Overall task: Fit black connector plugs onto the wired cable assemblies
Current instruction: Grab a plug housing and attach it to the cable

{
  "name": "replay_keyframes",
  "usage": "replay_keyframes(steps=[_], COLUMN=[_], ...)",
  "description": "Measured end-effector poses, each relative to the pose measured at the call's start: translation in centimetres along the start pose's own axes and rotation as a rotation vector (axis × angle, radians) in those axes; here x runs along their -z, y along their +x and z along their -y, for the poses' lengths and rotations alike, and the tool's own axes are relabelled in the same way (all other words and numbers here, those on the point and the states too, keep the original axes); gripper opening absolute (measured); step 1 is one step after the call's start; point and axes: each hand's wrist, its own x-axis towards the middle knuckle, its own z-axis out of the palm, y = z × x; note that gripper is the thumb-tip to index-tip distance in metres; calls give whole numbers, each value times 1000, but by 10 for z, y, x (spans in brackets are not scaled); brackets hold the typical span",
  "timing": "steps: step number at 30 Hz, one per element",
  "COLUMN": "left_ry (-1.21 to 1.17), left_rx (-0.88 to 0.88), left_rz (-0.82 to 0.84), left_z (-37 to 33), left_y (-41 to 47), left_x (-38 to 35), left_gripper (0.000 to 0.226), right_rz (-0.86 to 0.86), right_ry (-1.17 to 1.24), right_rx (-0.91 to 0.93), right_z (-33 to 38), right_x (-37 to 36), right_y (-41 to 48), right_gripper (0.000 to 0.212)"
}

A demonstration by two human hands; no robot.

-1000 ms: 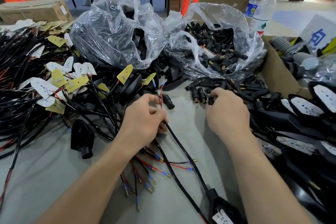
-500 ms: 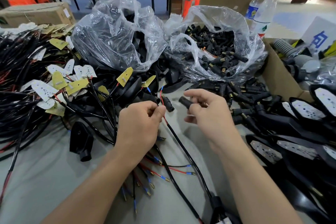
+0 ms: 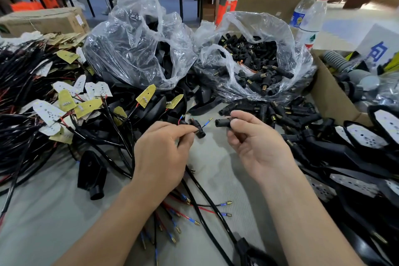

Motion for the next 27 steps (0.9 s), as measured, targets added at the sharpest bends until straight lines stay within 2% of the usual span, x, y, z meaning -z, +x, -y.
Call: replay_keyframes(steps=[9,20,27], left_ry=[-123,-156,-166], left_rx=[43,-7,29], left_rz=[47,115,127], left_z=[1,2,3], left_y=[0,1,2], left_x=[2,3,3], left_gripper=[20,19,20], right_rz=[5,51,94], right_ry=[-118,-220,-237], right_rx=[81,138,151], right_z=[-1,-1,3], right_x=[5,4,7], right_y=[7,6,5], right_gripper=[29,32,38])
